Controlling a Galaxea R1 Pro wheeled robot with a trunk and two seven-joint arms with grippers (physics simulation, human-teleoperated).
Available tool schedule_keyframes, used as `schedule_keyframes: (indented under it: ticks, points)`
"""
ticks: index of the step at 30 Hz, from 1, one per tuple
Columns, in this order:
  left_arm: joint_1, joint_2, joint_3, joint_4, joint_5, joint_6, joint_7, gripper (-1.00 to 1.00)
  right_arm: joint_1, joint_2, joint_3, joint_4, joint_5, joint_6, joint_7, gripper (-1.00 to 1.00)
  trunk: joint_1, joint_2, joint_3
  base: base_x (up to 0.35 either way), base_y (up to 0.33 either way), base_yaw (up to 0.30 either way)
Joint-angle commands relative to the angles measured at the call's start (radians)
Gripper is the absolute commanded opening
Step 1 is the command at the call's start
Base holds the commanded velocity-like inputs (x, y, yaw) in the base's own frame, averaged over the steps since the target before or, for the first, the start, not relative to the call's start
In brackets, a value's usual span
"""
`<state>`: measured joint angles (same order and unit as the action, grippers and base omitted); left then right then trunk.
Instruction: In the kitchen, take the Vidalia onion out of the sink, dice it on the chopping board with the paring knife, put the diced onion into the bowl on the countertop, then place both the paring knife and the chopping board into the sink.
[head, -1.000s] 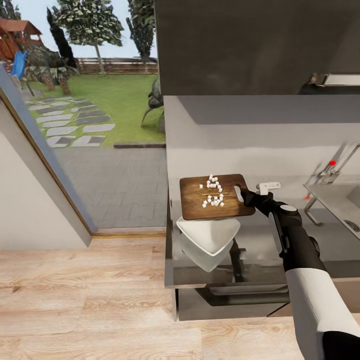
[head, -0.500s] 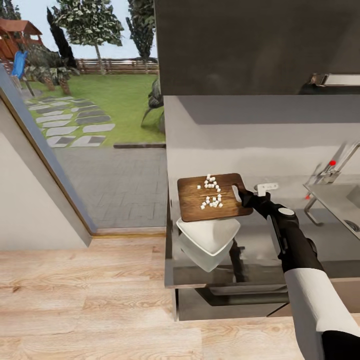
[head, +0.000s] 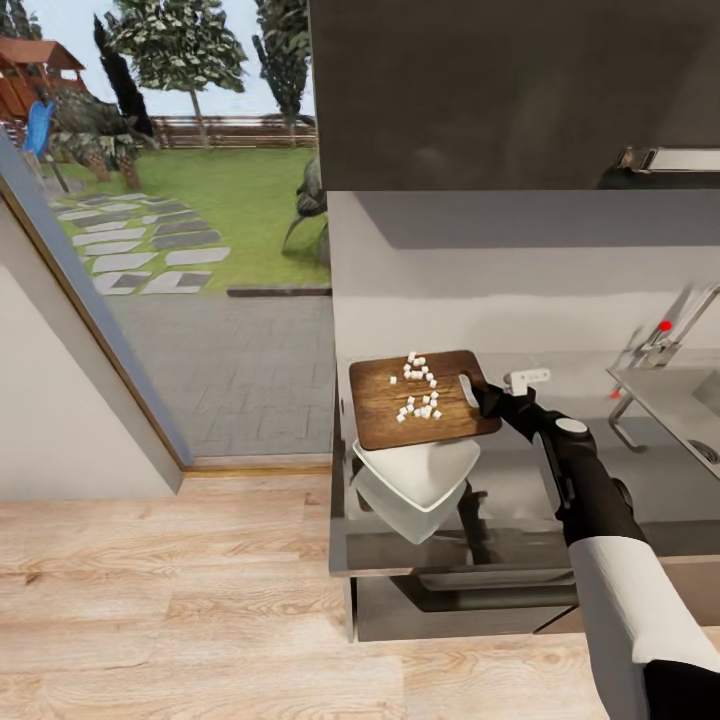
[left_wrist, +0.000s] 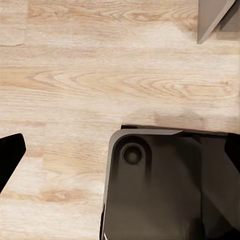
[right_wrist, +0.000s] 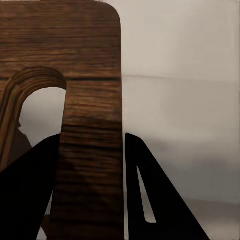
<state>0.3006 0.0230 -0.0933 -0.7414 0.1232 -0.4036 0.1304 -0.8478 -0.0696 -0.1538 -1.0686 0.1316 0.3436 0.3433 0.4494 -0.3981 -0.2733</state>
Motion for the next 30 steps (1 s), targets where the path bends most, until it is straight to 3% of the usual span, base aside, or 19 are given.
schedule_keyframes:
  ticks: [1, 7, 21, 30]
  points:
    - [0.0, 0.002, -0.008, -0.002, 0.01, -0.002, 0.008, 1.0, -0.001, 0.001, -0.003, 0.001, 0.01, -0.008, 0.009, -1.0, 0.001, -0.002, -0.002, 0.0, 0.0, 0.0]
    - [0.0, 0.002, -0.009, -0.002, 0.01, -0.003, 0.008, 1.0, 0.0, -0.001, -0.005, 0.026, 0.01, -0.069, 0.011, -1.0, 0.001, -0.002, -0.002, 0.0, 0.0, 0.0]
    - [0.0, 0.002, -0.01, -0.002, 0.01, -0.002, 0.008, 1.0, 0.0, -0.002, -0.013, 0.035, 0.008, -0.078, 0.022, -1.0, 0.001, -0.002, -0.002, -0.041, 0.0, 0.0]
    - [0.0, 0.002, -0.01, -0.001, 0.01, -0.002, 0.008, 1.0, 0.0, -0.004, -0.013, 0.041, -0.036, -0.106, 0.023, -1.0, 0.001, -0.002, -0.002, -0.003, 0.0, 0.0]
